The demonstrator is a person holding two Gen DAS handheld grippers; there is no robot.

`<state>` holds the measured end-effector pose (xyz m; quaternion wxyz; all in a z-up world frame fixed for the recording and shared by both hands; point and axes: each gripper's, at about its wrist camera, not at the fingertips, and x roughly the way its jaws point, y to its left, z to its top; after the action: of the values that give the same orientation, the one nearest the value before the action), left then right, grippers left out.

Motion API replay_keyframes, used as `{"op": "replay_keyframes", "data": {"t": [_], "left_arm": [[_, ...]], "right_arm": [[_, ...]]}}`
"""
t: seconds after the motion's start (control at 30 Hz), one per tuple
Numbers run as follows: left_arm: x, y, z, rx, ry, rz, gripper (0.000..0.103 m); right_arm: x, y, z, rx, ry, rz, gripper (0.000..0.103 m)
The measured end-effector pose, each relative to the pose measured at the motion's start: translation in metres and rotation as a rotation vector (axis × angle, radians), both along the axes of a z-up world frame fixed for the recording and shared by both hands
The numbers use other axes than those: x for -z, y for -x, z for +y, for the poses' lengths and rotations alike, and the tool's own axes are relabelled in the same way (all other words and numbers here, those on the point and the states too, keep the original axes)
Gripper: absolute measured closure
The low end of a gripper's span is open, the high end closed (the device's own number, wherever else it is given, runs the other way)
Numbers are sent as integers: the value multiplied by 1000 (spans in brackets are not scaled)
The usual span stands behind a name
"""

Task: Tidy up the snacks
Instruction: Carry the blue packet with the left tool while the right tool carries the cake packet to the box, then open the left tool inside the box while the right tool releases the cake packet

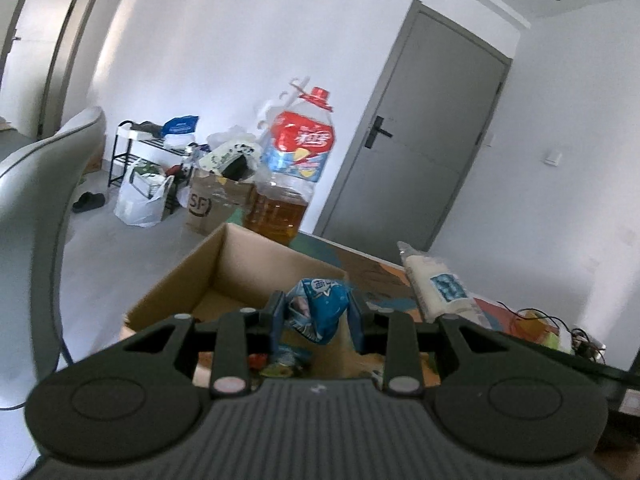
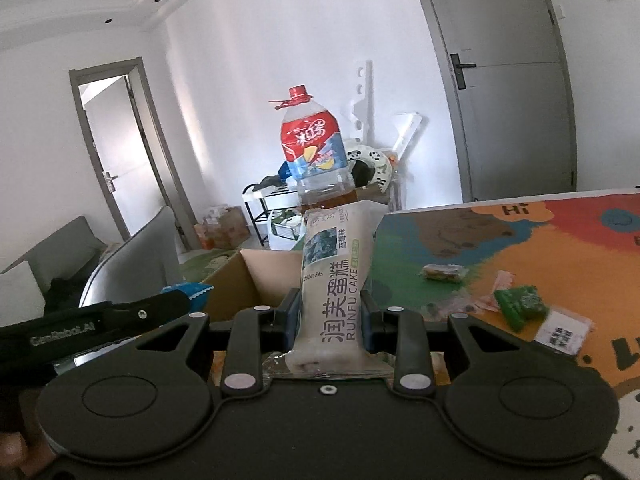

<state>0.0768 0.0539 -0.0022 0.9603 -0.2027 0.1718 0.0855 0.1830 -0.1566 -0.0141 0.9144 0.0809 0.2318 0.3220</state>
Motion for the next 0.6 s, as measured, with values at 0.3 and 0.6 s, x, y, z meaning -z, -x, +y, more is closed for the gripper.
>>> {"op": "replay_keyframes", "data": {"t": [0.3, 0.6], "left_arm": [[7, -11, 29, -37, 9, 35, 71], [13, -9, 53, -91, 73, 68, 59]], "right_arm": [[-4, -6, 25, -33, -14, 4, 72], [-1, -12, 51, -57, -10, 21, 72]]}}
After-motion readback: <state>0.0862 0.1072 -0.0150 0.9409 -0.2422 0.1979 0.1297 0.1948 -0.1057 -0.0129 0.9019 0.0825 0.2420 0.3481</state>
